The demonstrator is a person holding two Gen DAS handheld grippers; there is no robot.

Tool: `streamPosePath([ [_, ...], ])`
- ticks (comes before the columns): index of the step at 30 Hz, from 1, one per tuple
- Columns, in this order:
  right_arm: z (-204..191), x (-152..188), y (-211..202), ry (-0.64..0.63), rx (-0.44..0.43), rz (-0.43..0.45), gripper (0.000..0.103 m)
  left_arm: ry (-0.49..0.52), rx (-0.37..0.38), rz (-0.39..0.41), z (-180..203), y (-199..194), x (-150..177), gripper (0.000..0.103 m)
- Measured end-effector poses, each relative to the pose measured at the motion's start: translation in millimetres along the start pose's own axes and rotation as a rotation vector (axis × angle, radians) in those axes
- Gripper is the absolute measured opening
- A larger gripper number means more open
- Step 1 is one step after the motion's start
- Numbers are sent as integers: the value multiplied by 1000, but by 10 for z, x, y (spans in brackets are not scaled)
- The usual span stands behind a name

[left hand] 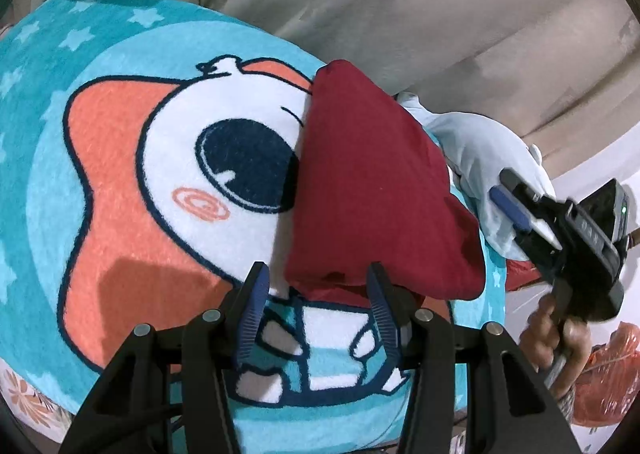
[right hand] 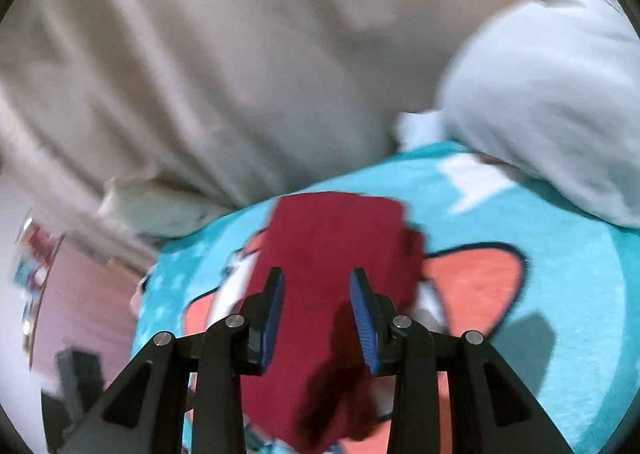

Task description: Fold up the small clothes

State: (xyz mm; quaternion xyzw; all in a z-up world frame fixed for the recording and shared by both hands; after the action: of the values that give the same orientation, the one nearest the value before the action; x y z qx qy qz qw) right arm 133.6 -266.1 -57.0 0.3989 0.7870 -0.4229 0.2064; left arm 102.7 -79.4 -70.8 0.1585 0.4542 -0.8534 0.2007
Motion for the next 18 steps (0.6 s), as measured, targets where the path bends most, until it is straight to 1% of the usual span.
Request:
streamPosePath([
  [1,-52,72,78,22,-24,-30,37,-3,1,-1,6,-2,-4,49],
  [2,-15,180,151,61,-37,-62,37,-5,4,0,12,-2,-13,49],
  [4,157,423,303,141,-40,-132,37,2,1,2,17,-4,-20,49],
  [5,306,560,372,178,-27,-162,33,10,-6,2,11,-4,-21,49],
  [6,407,630,399,189,-10,-169,29,15,-11,3,3,-5,-20,49],
  [7,516,695,422,187,18,-172,15,18,-14,3,-8,-6,-20,49],
  [8,587,728,426,182,28,-170,8,25,-23,3,-24,-6,-19,49],
  [9,595,728,407,186,21,-164,8,32,-33,3,-38,-3,-23,49],
  [11,535,685,363,148,46,-167,10,42,-47,3,-64,-2,-29,49],
  [12,469,628,336,117,61,-154,12,45,-50,4,-78,-3,-35,49],
  [14,306,490,277,58,83,-111,19,47,-56,8,-104,-16,-51,50],
  [15,197,422,263,24,89,-88,20,50,-63,13,-128,-27,-62,50],
  [17,-12,348,265,-28,79,-62,21,53,-76,19,-178,-56,-79,50],
  [18,-123,353,303,-46,62,-66,21,52,-84,23,-219,-79,-92,50],
])
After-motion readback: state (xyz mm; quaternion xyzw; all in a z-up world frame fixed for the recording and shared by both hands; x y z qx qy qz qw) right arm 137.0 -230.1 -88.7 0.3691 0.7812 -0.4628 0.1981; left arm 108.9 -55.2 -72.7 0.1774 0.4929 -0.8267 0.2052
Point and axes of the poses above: each gripper's, at about its wrist camera, not at the fingertips, and y roughly the way its jaws point, z to its right, x to its underside, the point moved 9 cm from there along y, roughly the way its jaws point, and after that the axes turned 10 degrees about z, right-handed, at the moved point
